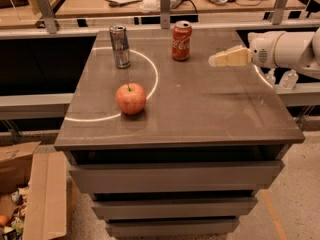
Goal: Knock coke can over
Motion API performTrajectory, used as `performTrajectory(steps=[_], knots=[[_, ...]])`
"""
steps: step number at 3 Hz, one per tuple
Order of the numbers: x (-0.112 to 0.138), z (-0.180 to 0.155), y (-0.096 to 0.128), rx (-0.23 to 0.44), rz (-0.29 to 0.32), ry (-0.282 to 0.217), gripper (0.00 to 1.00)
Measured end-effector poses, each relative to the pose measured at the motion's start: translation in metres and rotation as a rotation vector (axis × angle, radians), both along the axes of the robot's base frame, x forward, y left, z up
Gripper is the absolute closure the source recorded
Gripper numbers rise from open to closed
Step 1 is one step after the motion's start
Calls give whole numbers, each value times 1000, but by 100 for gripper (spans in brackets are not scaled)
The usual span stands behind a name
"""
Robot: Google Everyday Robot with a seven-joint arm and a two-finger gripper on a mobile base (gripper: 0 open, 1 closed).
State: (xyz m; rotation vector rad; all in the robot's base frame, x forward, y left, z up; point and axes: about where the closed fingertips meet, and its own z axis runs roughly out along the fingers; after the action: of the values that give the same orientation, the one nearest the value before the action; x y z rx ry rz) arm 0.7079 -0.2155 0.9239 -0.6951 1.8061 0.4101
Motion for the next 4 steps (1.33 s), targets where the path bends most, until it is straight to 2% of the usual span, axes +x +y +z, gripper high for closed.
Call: performTrajectory(steps=[1, 2, 3, 4], knots=[[41, -1, 13, 56, -8, -58, 0], [75, -6, 35, 55, 29, -89, 0], [101, -2, 65, 55, 87, -120, 0], [109, 0, 86, 60, 129, -130, 0]])
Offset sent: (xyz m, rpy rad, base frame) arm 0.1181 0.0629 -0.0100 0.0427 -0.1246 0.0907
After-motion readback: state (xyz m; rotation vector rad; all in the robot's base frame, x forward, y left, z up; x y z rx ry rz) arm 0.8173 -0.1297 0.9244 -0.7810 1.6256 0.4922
